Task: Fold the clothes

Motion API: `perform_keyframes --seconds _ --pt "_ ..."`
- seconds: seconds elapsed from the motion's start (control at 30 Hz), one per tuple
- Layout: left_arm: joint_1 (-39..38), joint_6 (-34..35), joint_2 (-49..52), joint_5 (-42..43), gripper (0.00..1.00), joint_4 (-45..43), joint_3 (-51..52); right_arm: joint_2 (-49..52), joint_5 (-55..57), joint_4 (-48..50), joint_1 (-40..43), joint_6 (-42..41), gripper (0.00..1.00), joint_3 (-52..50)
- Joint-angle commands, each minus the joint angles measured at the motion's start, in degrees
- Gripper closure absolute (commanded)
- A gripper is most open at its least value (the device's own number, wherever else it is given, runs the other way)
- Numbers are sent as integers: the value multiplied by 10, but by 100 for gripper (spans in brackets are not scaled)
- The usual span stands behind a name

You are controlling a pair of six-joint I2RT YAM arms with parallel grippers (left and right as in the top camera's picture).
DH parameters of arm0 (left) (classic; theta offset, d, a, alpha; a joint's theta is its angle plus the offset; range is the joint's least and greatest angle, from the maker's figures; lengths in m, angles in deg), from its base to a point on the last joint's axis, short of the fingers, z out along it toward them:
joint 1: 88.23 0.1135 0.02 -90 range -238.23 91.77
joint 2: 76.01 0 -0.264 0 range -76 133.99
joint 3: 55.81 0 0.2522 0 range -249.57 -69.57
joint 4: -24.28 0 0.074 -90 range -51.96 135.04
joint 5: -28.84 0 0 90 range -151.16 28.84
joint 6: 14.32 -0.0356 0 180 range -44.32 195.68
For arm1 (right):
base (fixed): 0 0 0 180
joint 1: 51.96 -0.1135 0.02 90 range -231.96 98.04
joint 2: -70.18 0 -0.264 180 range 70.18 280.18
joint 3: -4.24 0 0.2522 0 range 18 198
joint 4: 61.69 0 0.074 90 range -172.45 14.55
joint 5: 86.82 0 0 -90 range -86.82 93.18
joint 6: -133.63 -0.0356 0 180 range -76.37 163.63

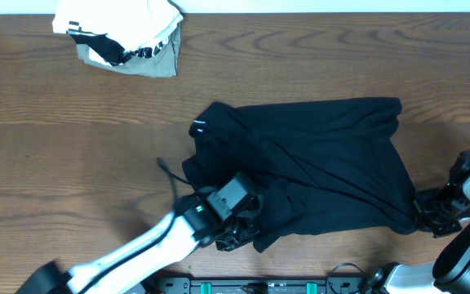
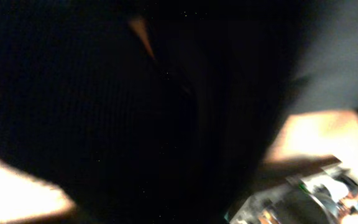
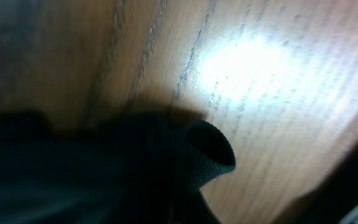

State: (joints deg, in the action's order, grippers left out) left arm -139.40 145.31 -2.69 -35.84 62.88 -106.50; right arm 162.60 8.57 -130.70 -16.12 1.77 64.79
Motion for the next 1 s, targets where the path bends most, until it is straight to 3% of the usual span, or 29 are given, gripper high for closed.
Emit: perform_keyframes --seconds 0.0,0.27,0.5,0.77,0.97 --pt "-2 -10 -66 6 94 13 4 2 23 -17 6 -3 98 37" --pt "-2 -1 -201 4 94 15 3 -12 27 -69 6 -30 98 55" --pt "-2 23 -273 -12 94 9 -16 -102 30 -79 6 -35 98 60" --pt "-2 46 -293 -10 94 1 -57 -224 30 -104 6 -21 96 88" --pt "-2 64 -293 26 94 -34 -57 -259 19 -117 6 0 93 132"
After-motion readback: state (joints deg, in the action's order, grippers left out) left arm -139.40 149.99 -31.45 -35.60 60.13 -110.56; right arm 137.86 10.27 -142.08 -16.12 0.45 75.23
